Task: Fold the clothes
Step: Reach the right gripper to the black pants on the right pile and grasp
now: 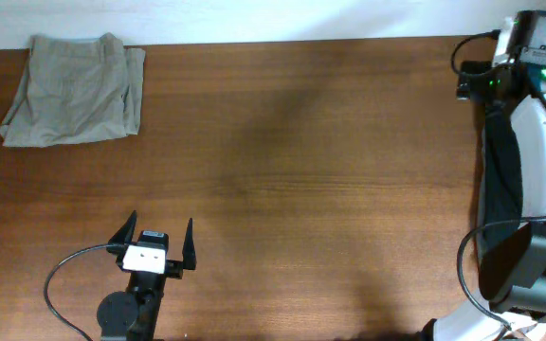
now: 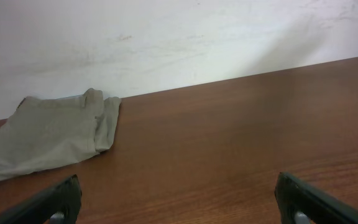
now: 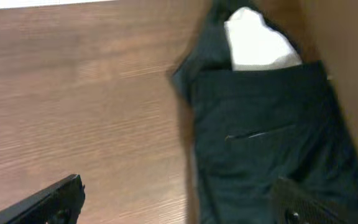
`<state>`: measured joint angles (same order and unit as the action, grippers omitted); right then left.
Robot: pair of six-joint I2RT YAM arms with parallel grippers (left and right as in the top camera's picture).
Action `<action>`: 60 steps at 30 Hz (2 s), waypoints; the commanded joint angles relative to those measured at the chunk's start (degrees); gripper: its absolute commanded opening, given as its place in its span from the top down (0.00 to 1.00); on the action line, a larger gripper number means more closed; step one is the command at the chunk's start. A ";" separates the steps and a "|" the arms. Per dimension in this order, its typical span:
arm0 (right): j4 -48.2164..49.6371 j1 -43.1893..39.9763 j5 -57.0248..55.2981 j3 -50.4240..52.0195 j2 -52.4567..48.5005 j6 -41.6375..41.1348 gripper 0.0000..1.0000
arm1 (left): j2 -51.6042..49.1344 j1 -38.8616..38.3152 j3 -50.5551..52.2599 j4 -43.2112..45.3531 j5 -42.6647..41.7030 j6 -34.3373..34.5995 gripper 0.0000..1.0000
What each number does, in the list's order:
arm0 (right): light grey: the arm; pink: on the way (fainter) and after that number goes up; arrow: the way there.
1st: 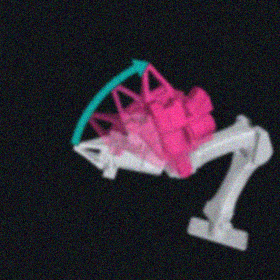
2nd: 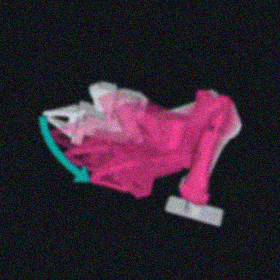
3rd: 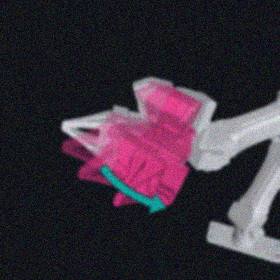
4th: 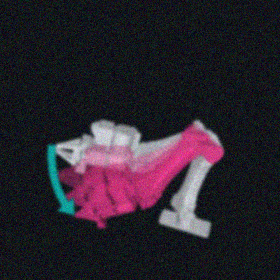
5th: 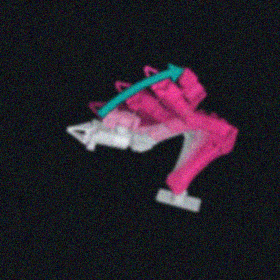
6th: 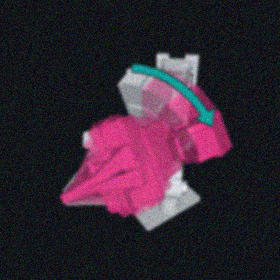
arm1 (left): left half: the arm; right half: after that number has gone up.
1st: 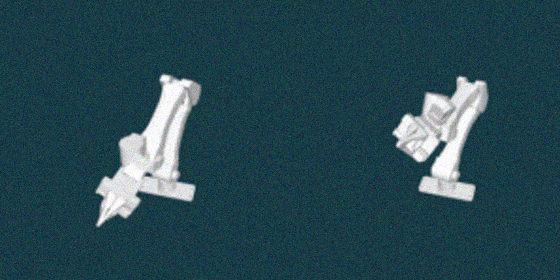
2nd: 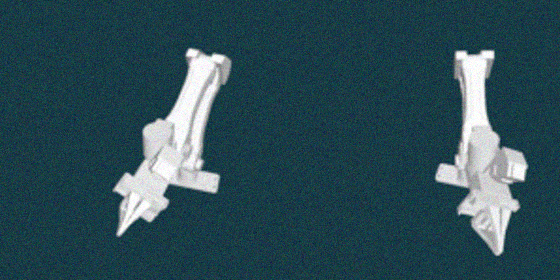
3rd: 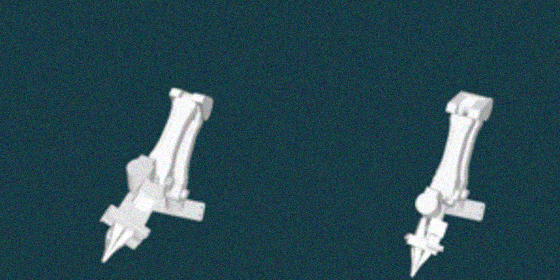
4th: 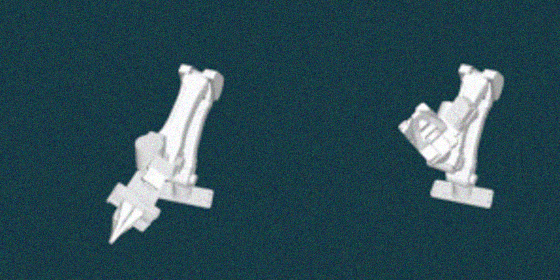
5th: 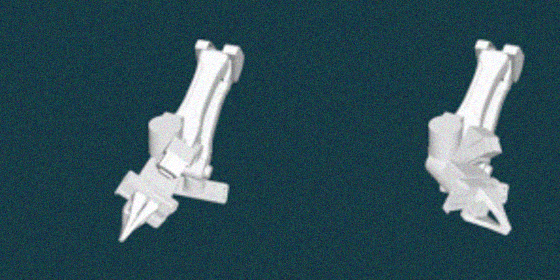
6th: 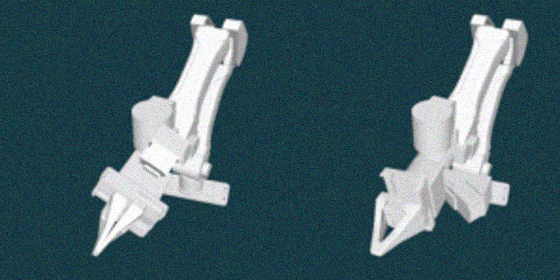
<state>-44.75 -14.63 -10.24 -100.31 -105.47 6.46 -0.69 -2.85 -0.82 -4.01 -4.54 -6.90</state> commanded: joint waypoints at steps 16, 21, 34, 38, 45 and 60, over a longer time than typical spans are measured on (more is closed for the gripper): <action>17.57 -6.78 -3.96 -1.40 -25.38 7.26 0.01 | 0.33 -0.11 0.33 -0.07 -0.63 -0.94 0.01; 18.64 -6.78 -4.02 -1.38 -26.38 7.26 0.07 | 0.33 -0.11 0.33 -0.07 -0.63 -0.94 0.01; 18.43 -6.75 -8.13 -1.38 -27.32 7.17 0.29 | 0.33 -0.11 0.33 -0.07 -0.63 -0.94 0.01; 18.56 -6.29 -11.91 -1.38 -28.09 6.78 0.29 | 0.33 -0.11 0.33 -0.07 -0.63 -0.94 0.01; 19.06 -4.59 -11.85 -1.38 -28.11 6.62 0.25 | 0.33 -0.11 0.33 -0.07 -0.61 -0.94 0.01; 19.85 -3.74 -12.33 -1.38 -29.11 6.62 0.33 | 0.33 -0.11 0.33 -0.07 -0.63 -0.94 0.01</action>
<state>-24.97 -18.55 -22.85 -100.71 -132.60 13.67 -0.69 -2.85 -0.82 -4.01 -4.54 -6.90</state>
